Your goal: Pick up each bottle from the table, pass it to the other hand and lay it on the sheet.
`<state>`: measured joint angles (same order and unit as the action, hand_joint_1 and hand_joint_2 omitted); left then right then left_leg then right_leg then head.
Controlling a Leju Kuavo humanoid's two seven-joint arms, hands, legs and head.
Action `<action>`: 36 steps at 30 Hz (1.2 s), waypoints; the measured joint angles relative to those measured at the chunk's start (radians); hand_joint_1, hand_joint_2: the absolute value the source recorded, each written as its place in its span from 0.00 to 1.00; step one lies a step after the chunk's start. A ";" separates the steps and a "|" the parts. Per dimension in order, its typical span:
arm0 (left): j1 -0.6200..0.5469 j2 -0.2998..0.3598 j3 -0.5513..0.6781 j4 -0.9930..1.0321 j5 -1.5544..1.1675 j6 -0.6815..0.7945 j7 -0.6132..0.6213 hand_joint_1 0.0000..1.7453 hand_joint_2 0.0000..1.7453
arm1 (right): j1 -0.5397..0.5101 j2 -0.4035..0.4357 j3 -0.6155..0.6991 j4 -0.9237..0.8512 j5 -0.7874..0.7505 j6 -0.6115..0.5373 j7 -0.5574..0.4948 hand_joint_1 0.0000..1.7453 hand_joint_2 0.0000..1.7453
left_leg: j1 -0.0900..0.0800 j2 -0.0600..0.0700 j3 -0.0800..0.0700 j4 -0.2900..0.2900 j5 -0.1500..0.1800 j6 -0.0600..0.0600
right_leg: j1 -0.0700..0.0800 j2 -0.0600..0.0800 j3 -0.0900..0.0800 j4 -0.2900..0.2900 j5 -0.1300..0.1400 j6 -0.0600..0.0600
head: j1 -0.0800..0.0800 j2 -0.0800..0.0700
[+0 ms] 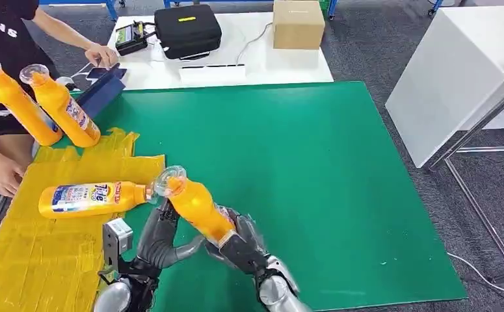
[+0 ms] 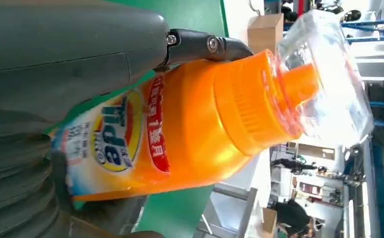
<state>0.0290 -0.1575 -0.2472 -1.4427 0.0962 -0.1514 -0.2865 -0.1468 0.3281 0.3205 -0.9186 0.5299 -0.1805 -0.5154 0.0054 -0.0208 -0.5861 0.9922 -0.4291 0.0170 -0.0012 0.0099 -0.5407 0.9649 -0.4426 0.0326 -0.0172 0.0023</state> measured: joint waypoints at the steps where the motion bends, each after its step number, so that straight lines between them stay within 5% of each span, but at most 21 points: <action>1: -0.001 0.000 0.003 0.004 0.006 0.000 0.000 0.00 1.00 | -0.003 0.000 0.009 0.007 -0.001 -0.002 0.001 1.00 1.00 | 0.000 0.000 0.000 0.000 0.000 0.000 | 0.000 0.000 0.000 0.000 0.000 0.000 | 0.000 0.000; 18: -0.014 0.000 0.034 0.049 0.029 0.022 0.004 0.02 1.00 | -0.040 -0.001 0.095 0.095 0.011 -0.070 0.006 1.00 1.00 | 0.000 0.000 0.000 0.000 0.000 0.000 | 0.000 0.000 0.000 0.000 0.000 0.000 | 0.000 0.000; 19: -0.015 0.000 0.034 0.050 0.029 0.022 0.004 1.00 1.00 | -0.041 -0.001 0.097 0.096 0.011 -0.071 0.006 1.00 1.00 | 0.000 0.000 0.000 0.000 0.000 0.000 | 0.000 0.000 0.000 0.000 0.000 0.000 | 0.000 0.000; 36: -0.014 -0.006 0.045 0.053 0.030 0.043 -0.017 1.00 1.00 | -0.049 -0.003 0.110 0.119 0.000 -0.074 0.010 1.00 1.00 | 0.000 0.000 0.000 0.000 0.000 0.000 | 0.000 0.000 0.000 0.000 0.000 0.000 | 0.000 0.000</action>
<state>0.0148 -0.1640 -0.2026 -1.3893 0.1259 -0.1087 -0.3037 -0.1958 0.3254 0.4303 -0.7999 0.5295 -0.2541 -0.5055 0.0051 -0.0207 -0.5861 0.9923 -0.4291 0.0170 -0.0013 0.0099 -0.5408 0.9648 -0.4425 0.0327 -0.0172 0.0023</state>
